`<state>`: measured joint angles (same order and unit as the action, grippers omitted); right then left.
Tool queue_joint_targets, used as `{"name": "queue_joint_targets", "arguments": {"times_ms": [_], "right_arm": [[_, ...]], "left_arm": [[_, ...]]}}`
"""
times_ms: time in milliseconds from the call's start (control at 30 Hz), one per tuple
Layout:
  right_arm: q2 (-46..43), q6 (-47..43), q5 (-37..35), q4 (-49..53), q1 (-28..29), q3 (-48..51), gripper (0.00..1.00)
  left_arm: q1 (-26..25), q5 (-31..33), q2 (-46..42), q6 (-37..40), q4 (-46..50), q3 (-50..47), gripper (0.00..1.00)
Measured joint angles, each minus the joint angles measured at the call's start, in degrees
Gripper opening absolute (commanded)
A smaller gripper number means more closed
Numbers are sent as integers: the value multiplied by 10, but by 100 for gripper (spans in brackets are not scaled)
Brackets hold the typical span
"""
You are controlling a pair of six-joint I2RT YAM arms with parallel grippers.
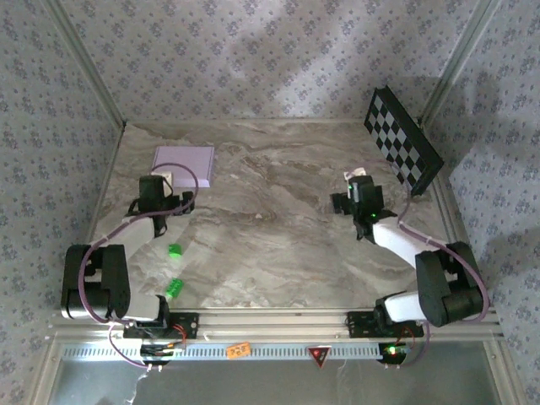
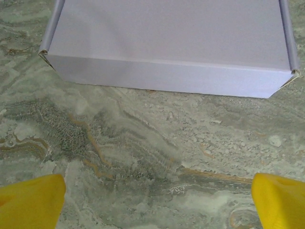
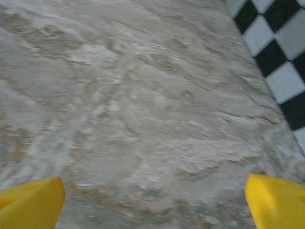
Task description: Fold the paper box
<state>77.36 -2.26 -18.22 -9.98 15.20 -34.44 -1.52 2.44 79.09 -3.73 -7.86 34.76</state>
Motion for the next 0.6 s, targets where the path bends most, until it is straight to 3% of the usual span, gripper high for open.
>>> {"name": "queue_joint_targets", "arguments": {"times_ms": [233,467,600], "right_arm": [[-6,-4,48,-149,-103,114,99],[35,-7,121,-289,-144,127,99],[93,-7,155,-349,-159,130,99]], "left_arm": [[17,-19,7,12,-146,-73,100],[59,-56,53,11,-274,-81,100],[59,-76,66,12,-302,-97,100]]}}
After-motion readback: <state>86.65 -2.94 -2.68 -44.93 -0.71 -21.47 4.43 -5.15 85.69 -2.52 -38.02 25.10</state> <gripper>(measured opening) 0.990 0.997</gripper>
